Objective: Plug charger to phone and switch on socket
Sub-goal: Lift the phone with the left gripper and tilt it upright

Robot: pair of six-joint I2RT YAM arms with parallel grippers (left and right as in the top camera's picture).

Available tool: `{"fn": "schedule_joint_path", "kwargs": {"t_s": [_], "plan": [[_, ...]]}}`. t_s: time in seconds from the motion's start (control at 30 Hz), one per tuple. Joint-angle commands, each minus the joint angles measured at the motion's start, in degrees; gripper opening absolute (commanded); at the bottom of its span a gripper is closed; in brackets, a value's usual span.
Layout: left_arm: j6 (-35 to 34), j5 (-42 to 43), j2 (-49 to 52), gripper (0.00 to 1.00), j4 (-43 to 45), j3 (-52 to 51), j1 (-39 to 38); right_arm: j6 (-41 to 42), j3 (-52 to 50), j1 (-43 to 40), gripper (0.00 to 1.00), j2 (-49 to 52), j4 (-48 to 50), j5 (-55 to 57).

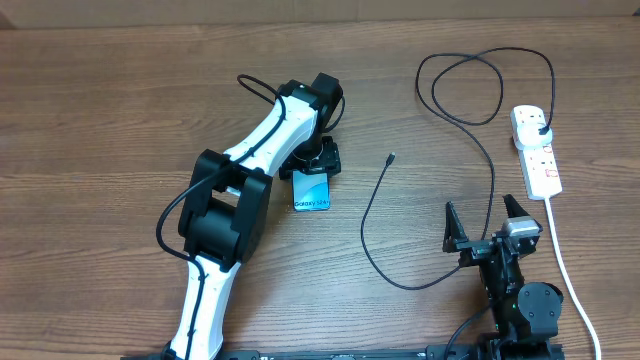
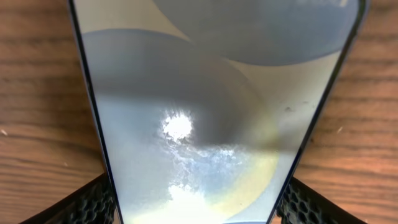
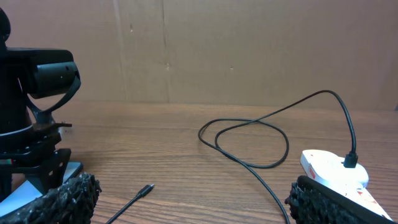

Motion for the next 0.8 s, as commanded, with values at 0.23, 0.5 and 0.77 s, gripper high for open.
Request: {"fn": "schedule_joint_path", "kwargs": {"t_s": [0.23, 0.5, 0.77], "plan": [[3.8, 7.4, 1.9, 0.56, -9.7, 8.0, 2.4, 0.1, -0.6, 0.2, 1.00, -0.6, 0.1, 0.5], [10.1, 14.4, 1.8, 0.63, -13.9, 10.3, 3.8, 0.1, -0.6, 0.2, 1.00, -0.6, 0.1, 0.5], [18.8, 33.5, 1.9, 0.62, -18.7, 10.5, 7.6, 0.1, -0.6, 0.2, 1.00, -0.6, 0.1, 0.5]]}}
